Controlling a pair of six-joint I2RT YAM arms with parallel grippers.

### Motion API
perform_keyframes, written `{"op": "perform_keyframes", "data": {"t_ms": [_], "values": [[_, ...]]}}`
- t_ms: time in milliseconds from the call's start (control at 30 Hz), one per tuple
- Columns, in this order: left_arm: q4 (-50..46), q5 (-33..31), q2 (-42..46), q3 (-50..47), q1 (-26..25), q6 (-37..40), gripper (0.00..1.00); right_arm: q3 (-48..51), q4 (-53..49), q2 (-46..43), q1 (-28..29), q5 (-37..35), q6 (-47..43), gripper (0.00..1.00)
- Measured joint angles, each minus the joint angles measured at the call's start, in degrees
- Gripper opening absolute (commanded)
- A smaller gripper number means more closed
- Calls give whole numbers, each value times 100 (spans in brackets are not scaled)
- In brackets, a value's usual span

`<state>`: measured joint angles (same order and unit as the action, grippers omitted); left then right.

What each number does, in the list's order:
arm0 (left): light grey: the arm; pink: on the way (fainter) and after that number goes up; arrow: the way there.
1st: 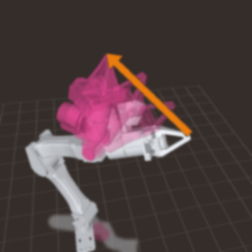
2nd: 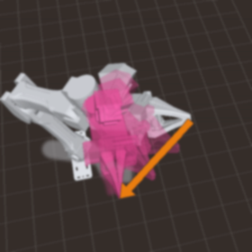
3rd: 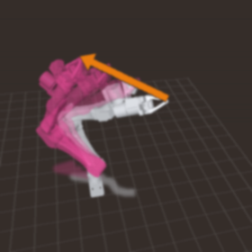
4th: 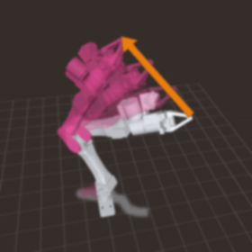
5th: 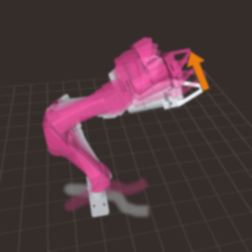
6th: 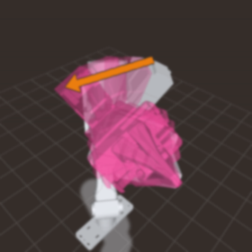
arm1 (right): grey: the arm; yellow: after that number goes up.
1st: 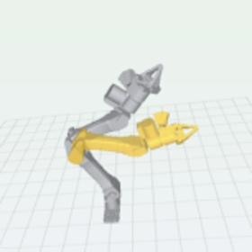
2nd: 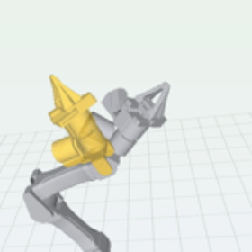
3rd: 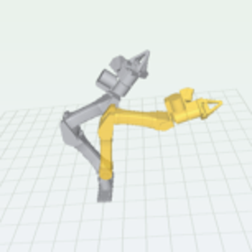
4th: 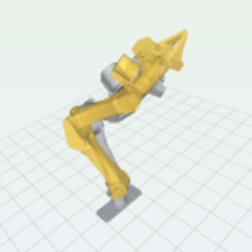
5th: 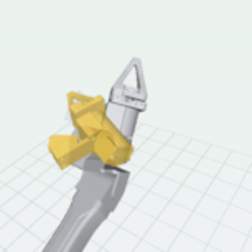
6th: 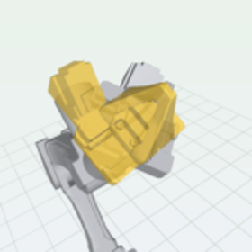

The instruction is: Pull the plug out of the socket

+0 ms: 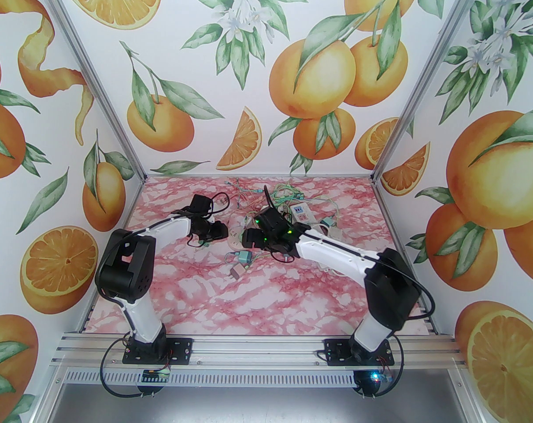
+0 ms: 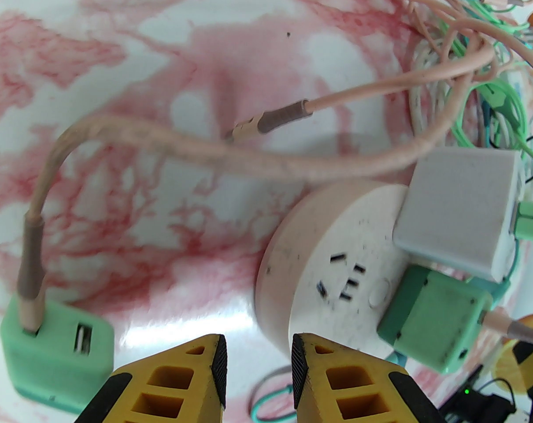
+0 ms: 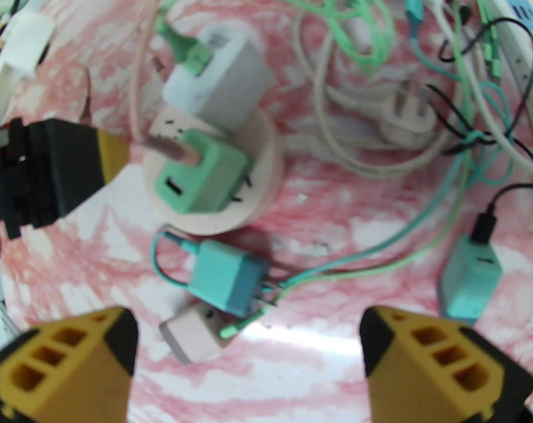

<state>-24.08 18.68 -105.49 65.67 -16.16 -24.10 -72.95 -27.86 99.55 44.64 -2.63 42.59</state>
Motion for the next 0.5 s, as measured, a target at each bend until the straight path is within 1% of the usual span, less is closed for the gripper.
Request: {"op": "perform_keyframes", "data": {"t_ms": [267, 500], "values": [[748, 321, -83, -350, -140, -330, 31, -518, -254, 466, 33, -181, 42, 84], [1528, 551, -28, -750, -612, -885, 30, -542, -422, 481, -98, -321, 111, 79]]}}
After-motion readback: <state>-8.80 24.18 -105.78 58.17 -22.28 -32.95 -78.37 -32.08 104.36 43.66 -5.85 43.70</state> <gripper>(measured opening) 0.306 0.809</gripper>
